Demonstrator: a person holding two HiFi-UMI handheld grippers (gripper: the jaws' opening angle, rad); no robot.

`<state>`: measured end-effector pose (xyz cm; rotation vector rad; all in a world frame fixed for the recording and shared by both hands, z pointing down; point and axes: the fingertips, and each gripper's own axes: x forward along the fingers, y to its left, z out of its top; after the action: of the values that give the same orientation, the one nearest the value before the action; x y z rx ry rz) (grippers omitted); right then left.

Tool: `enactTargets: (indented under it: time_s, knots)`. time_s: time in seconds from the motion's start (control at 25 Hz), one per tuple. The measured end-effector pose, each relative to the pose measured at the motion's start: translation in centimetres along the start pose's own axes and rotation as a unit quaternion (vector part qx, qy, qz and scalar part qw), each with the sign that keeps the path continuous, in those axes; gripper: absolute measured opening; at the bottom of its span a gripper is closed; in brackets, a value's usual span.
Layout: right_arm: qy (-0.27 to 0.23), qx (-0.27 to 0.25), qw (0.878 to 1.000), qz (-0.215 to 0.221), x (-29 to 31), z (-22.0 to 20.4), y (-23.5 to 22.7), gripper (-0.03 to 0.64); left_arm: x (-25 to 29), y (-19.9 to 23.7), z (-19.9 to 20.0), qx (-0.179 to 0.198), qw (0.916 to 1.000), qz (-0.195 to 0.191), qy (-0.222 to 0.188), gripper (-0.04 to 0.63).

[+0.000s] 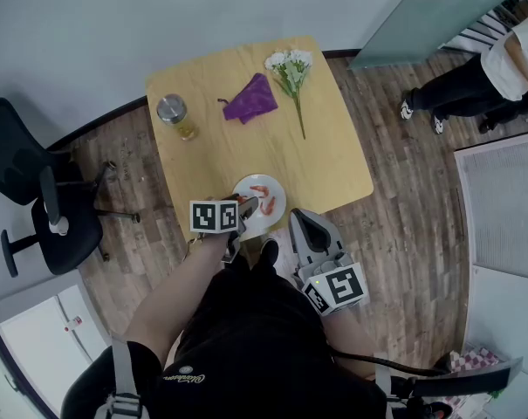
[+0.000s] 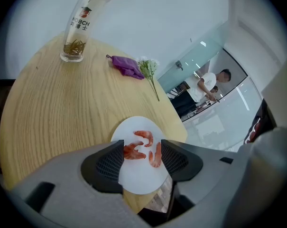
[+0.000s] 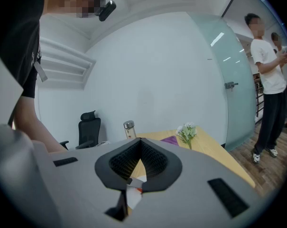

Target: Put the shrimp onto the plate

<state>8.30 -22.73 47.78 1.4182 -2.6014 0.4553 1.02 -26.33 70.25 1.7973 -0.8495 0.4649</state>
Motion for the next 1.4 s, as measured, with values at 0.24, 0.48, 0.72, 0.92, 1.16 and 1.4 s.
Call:
enactTargets:
  time_s: [0.24,0.48,0.72,0.92,1.16,1.4]
  knots:
    - [-0.001,0.000,1.000,-0.001,-0.2,0.0,0.1,0.002,0.1,-0.3,0.2,0.030,0.9995,0.008,-0.007,0.279]
    - [0.000,0.001,1.000,-0.002,-0.4,-0.1,-0.1,0.002,0.7,-1.1,-0.2,0.083,0.9964,0.015,-0.003,0.329]
    - [0.000,0.001,1.000,-0.002,-0.4,-0.2,-0.1,0.002,0.9,-1.2,-0.5,0.122,0.9922,0.025,-0.005,0.353]
    - [0.000,0.001,1.000,-0.002,-0.4,-0.1,-0.1,0.002,0.9,-1.2,-0.3,0.160,0.9864,0.037,-0.007,0.370]
    - [-0.001,0.003,1.000,0.000,-0.3,-0.2,-0.2,0.002,-0.7,-2.0,0.6,0.184,0.9816,0.035,-0.035,0.370]
    - [-0.007,-0.004,1.000,0.006,-0.1,0.6,0.1,0.002,-3.3,-3.7,2.4,0.202,0.9759,0.032,-0.076,0.368]
